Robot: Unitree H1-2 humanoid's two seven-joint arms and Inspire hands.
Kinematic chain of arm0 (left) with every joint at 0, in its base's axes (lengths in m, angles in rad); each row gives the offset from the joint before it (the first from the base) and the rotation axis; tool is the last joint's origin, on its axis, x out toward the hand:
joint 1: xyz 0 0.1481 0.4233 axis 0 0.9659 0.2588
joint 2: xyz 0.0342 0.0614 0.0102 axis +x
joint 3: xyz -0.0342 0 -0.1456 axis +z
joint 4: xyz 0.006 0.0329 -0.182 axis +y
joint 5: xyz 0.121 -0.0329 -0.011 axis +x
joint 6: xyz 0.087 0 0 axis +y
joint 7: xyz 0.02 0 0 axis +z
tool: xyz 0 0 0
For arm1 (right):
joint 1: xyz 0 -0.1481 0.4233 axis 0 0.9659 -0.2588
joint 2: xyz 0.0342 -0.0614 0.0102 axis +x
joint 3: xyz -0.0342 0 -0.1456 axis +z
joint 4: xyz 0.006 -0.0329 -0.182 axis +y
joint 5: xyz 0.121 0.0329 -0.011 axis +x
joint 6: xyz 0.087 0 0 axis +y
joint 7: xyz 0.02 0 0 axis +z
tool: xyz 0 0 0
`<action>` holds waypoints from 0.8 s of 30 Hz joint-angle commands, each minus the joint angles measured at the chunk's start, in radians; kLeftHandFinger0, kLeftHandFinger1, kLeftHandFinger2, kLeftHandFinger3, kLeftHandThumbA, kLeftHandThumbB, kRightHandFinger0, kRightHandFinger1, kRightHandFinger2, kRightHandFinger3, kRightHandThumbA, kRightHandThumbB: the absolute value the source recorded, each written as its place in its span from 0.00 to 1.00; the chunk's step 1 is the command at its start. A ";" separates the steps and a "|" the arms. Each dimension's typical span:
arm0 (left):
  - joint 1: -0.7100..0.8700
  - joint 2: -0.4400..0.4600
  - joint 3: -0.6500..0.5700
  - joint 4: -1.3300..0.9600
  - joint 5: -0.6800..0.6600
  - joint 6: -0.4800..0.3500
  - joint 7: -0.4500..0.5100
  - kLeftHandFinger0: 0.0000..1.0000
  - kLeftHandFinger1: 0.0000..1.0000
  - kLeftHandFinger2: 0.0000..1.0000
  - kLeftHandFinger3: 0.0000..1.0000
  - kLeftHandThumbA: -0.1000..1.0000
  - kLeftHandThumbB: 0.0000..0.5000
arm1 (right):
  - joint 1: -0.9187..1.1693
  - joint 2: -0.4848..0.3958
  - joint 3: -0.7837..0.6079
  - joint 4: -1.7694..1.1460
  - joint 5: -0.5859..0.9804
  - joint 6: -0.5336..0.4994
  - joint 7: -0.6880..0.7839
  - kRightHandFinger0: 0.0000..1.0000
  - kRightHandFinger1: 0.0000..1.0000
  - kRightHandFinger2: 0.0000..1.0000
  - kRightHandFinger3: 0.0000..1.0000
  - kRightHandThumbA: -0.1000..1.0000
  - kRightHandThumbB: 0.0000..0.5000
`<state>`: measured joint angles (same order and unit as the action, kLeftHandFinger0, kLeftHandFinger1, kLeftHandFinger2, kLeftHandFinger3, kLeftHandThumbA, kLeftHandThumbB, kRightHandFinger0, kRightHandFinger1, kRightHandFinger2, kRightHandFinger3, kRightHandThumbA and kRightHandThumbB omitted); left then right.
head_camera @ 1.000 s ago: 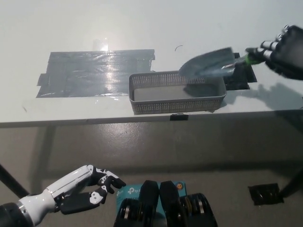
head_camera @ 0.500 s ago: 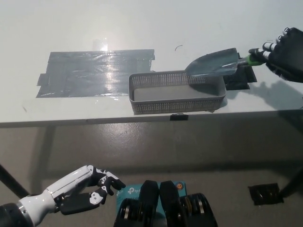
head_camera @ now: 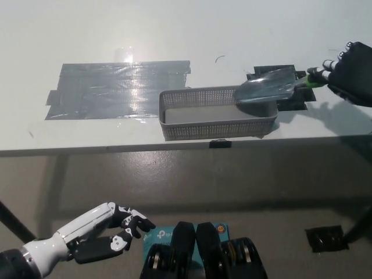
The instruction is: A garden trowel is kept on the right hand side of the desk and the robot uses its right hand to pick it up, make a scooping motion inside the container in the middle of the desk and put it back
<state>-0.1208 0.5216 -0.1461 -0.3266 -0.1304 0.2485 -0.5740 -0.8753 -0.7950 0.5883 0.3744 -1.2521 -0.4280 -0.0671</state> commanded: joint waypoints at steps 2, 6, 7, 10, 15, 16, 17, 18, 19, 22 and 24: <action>-0.029 0.032 0.008 -0.032 -0.006 -0.011 -0.013 0.70 0.72 0.69 0.68 1.00 0.88 | -0.027 -0.058 -0.017 0.002 -0.083 0.072 0.050 0.00 0.00 0.08 0.25 0.00 0.01; -0.033 0.032 0.007 -0.042 -0.005 0.005 -0.012 0.69 0.72 0.69 0.67 1.00 0.93 | -0.024 -0.055 -0.019 0.005 -0.068 0.058 0.077 0.00 0.00 0.37 0.04 0.02 0.09; -0.033 0.034 0.006 -0.045 -0.003 0.007 -0.013 0.69 0.71 0.69 0.67 1.00 0.93 | -0.020 -0.053 -0.018 0.000 -0.066 0.053 0.077 0.00 0.00 0.42 0.04 0.05 0.00; -0.035 0.034 0.004 -0.043 -0.002 -0.004 -0.015 0.68 0.72 0.69 0.67 1.00 0.89 | -0.009 -0.047 -0.028 -0.028 -0.024 0.036 0.118 0.00 0.00 0.47 0.26 0.05 0.00; -0.042 0.032 -0.002 -0.042 0.009 -0.004 -0.013 0.68 0.71 0.69 0.68 1.00 0.89 | 0.006 -0.019 -0.015 -0.023 -0.034 0.001 -0.005 0.00 0.00 0.36 0.12 0.00 0.02; -0.042 0.031 -0.002 -0.045 0.010 -0.001 -0.012 0.68 0.72 0.69 0.68 1.00 0.89 | 0.009 -0.016 -0.013 -0.027 -0.025 -0.024 -0.034 0.00 0.00 0.24 0.16 0.00 0.03; -0.043 0.029 -0.004 -0.044 0.009 0.000 -0.012 0.68 0.72 0.69 0.68 1.00 0.92 | 0.014 -0.015 -0.005 -0.040 -0.042 -0.020 -0.038 0.00 0.00 0.18 0.25 0.00 0.01; -0.044 0.029 -0.004 -0.044 0.007 0.000 -0.012 0.68 0.72 0.69 0.68 1.00 0.93 | 0.018 -0.012 0.001 -0.044 -0.050 -0.023 -0.049 0.00 0.00 0.09 0.26 0.00 0.00; -0.046 0.029 -0.004 -0.042 0.005 -0.003 -0.014 0.68 0.72 0.69 0.68 1.00 0.94 | 0.031 -0.010 0.001 -0.061 -0.039 -0.039 -0.063 0.00 0.00 0.25 0.26 0.00 0.05; -0.048 0.027 -0.006 -0.045 0.006 0.002 -0.013 0.67 0.72 0.69 0.68 1.00 0.94 | 0.044 -0.009 0.000 -0.063 -0.046 -0.038 -0.079 0.00 0.00 0.18 0.19 0.00 0.07; -0.050 0.028 -0.006 -0.047 0.008 0.009 -0.011 0.67 0.71 0.69 0.67 1.00 0.93 | 0.061 -0.012 0.011 -0.071 -0.054 -0.042 -0.087 0.00 0.00 0.00 0.00 0.00 0.09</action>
<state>-0.1440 0.5215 -0.1509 -0.3408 -0.1286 0.2508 -0.5753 -0.8095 -0.7809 0.5929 0.3385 -1.2806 -0.4428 -0.0861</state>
